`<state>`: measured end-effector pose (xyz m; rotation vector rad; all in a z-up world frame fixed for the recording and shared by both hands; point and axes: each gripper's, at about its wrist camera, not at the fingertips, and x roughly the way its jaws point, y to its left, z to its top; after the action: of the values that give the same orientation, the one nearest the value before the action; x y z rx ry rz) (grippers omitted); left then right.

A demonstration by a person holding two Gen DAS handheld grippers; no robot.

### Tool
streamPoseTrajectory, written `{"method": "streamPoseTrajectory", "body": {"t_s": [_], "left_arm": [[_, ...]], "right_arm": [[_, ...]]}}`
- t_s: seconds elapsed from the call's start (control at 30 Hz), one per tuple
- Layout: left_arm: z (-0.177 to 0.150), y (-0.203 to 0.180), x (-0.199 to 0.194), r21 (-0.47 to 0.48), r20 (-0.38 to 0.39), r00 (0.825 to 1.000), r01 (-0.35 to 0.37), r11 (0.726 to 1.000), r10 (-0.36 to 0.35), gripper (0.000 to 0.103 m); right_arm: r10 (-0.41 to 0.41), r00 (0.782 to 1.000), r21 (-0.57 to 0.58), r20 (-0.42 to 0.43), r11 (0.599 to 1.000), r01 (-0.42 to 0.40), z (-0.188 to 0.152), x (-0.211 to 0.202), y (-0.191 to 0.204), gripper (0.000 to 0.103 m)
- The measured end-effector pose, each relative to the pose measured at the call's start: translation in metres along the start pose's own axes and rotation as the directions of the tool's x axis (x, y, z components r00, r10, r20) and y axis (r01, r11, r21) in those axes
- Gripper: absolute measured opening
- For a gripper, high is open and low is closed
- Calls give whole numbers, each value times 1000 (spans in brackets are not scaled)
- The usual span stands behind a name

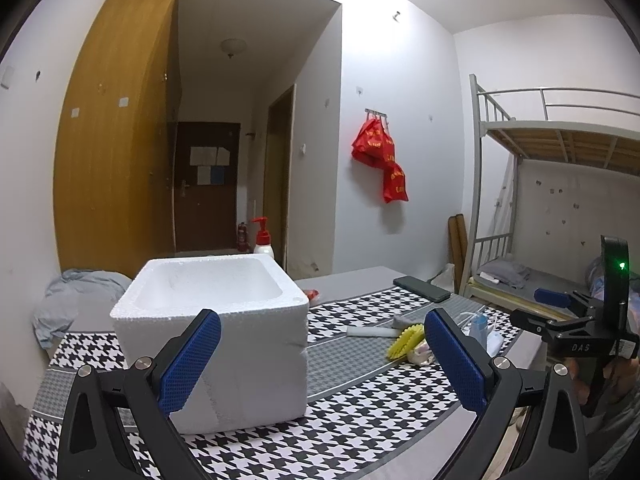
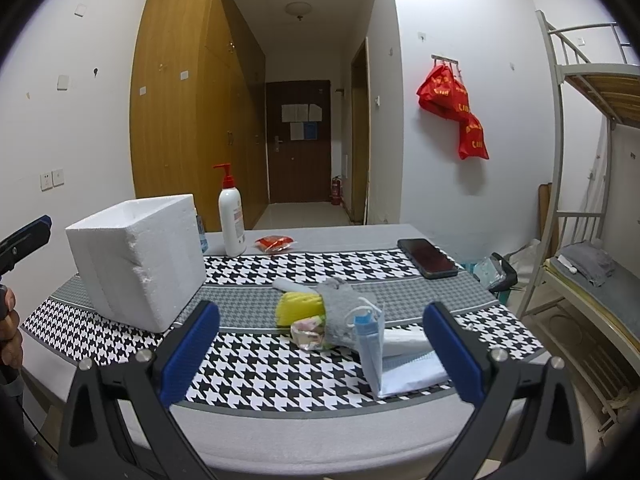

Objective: Organize soft objects

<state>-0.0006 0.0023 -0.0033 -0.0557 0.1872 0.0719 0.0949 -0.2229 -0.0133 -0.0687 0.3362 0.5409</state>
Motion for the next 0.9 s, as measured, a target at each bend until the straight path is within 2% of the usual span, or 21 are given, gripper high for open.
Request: {"method": "streamPoseTrajectory", "body": {"t_s": [0.23, 0.9], "left_arm": [[-1, 1, 0, -12, -2, 1000, 20, 1000, -20, 102], [4, 2, 2, -10, -6, 1000, -10, 1000, 10, 102]], "right_arm": [[-3, 1000, 1, 0, 1000, 3, -1, 2, 0, 103], [-8, 1000, 4, 7, 1000, 8, 0, -1, -2, 103]]}}
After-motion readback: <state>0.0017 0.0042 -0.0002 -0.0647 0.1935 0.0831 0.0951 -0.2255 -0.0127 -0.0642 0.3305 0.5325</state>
